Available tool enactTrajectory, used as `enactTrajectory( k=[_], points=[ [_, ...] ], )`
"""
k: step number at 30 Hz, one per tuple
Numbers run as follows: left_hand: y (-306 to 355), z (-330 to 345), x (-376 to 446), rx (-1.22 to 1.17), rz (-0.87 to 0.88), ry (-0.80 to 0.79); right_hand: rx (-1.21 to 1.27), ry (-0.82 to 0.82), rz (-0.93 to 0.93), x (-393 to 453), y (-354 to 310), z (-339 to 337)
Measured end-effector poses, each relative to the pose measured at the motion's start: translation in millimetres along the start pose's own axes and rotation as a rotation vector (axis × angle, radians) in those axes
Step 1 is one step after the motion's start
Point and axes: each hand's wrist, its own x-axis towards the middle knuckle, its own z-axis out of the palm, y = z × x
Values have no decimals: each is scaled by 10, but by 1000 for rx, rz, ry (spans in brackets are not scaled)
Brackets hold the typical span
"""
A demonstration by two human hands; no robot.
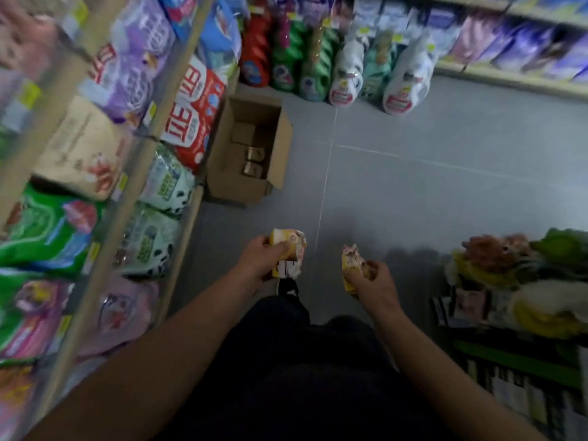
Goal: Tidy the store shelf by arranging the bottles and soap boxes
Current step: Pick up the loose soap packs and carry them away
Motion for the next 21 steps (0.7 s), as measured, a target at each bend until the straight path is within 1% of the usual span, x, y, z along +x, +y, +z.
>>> enactTrajectory(
  k=[3,5,10,13,16,19,21],
  points=[
    [660,40,427,-7,-4,-4,21,5,-15,546,-545,59],
    [1031,39,731,-54,-18,26,11,-15,-26,942,-898,124],
    [1757,73,1596,-228,-44,146,-46,-145,-92,2146,-1782,352],
    [2115,98,2180,-373,-94,223,-160,-244,-153,2967,-2370,548],
    [2392,82,2747,-487,-149,352,-328,-371,-201,3732,-2938,836],
    [2478,-16,3393,-572,-182,446,-484,-493,-307,4488,-3362,1376],
    [2403,-83,3883,-594,-197,512,-601,-552,-374,4956,-3468,1853]
  ],
)
